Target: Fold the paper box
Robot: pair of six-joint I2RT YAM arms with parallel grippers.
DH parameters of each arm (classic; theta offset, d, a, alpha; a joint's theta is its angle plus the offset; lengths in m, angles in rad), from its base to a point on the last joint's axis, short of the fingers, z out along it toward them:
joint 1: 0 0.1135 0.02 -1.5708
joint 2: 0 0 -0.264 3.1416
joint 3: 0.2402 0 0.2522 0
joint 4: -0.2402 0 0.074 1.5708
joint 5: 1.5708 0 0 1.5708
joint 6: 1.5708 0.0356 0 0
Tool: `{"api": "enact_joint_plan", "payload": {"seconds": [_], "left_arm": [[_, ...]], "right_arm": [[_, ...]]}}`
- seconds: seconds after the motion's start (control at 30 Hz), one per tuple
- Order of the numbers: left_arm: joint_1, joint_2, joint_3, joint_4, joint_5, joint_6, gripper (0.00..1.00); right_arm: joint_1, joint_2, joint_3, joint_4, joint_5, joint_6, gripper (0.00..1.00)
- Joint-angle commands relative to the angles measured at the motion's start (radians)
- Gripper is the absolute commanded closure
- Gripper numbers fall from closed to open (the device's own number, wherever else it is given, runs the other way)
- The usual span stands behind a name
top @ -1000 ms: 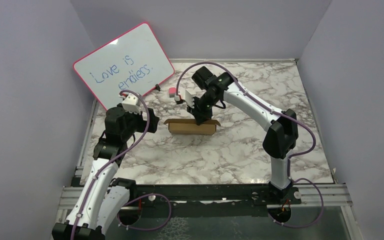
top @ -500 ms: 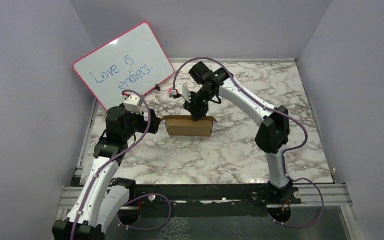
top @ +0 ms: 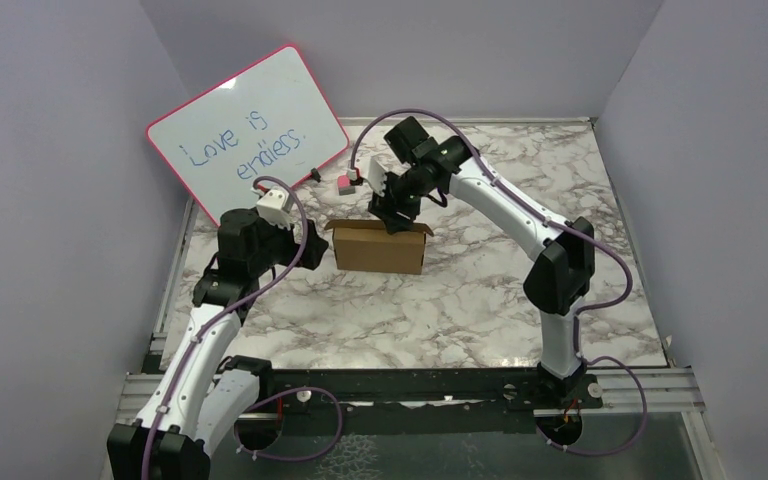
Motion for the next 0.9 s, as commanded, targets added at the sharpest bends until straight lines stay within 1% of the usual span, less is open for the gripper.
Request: {"api": "enact_joint_plan", "payload": {"seconds": [0.0,0.17,0.3,0.5,0.67,0.8,0.87], "left_arm": [[0.003,0.039,0.046,0.022,0.063,0.010,0.09],[0.003,0.083,0.084,0.016,0.098,-0.002,0.11],[0.003,0.096,0.100,0.013,0.102,0.001,0.12],[0.003,0.132,0.137,-0.004,0.129,0.022,0.16],[0.003,0.199,0.199,-0.053,0.132,0.065,0.22],[0.003,0.243,0.237,-0.095,0.146,0.107,0.27],[0.002,0.258,0.250,-0.107,0.162,0.120,0.30]], "right_arm": [[0.001,-0.045,-0.007,0.020,-0.007,0.060,0.43],[0.001,-0.076,-0.066,0.059,0.009,0.106,0.43],[0.001,-0.128,-0.134,0.127,0.064,0.159,0.43],[0.001,-0.252,-0.202,0.221,0.078,0.316,0.43],[0.001,-0.402,-0.369,0.330,0.228,0.483,0.41],[0.000,-0.494,-0.494,0.342,0.356,0.574,0.41],[-0.002,-0.534,-0.552,0.350,0.394,0.598,0.41]]}}
